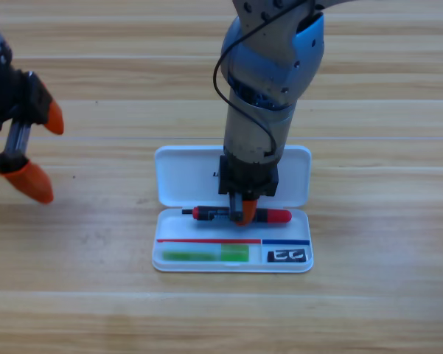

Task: Clean up eraser and pencils

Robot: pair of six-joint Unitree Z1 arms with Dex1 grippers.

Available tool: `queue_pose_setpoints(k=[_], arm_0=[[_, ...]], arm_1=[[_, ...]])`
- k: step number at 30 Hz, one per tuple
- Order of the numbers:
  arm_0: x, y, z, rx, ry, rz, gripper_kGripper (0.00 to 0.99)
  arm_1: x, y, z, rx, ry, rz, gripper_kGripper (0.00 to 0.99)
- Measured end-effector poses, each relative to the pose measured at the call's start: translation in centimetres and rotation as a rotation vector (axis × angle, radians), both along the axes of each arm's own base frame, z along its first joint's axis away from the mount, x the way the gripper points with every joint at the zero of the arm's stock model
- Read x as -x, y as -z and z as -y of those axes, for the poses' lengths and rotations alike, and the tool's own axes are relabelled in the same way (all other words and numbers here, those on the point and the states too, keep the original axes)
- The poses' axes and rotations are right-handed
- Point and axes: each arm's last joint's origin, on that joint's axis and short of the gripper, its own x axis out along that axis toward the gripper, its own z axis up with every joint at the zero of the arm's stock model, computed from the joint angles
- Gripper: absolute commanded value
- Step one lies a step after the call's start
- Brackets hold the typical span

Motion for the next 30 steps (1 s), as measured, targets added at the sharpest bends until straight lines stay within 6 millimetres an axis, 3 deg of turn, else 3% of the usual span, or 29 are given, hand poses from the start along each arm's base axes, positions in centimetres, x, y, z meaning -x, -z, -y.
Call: queue_pose_setpoints(k=[2,3,5,6,9,13,17,23,27,30], arm_0=[[-0.6,0.1,0.0,0.001,-0.009,0.002,0.990],[-0.8,0.2,0.0,0.001,-0.013,0.001,0.990],[-1.1,0.4,-0.1,-0.003,-0.020,-0.005,0.990],[-1.2,0.5,-0.1,-0.004,-0.023,-0.007,0.990],[-1.4,0.6,-0.2,-0.005,-0.029,-0.009,0.990],[-1.6,0.5,-0.5,-0.006,-0.032,-0.006,0.990],[-2.0,0.3,-0.8,0.000,-0.042,0.002,0.990],[-2.8,-0.9,-0.8,0.043,-0.049,0.034,0.990],[-4.7,-1.9,-0.6,0.106,-0.063,0.067,0.954],[-7.6,-3.1,-0.5,0.185,-0.077,0.107,0.842]], arm_1=[[0.0,0.0,0.0,0.000,0.001,0.000,0.041],[0.0,0.0,0.0,0.000,0.001,0.000,0.250],[0.0,0.0,0.0,0.000,0.003,-0.001,0.796],[0.1,0.0,0.1,0.003,0.003,-0.003,0.917],[0.6,0.6,0.6,0.023,0.000,-0.034,0.962],[2.2,-1.1,2.1,0.002,-0.010,-0.082,0.985],[4.6,-5.3,3.7,-0.074,-0.023,-0.086,0.988],[9.1,-12.8,8.1,-0.281,-0.056,-0.117,0.988],[11.5,-14.3,11.0,-0.417,-0.028,-0.132,0.988],[13.0,-15.4,12.8,-0.512,-0.049,-0.144,0.988]])
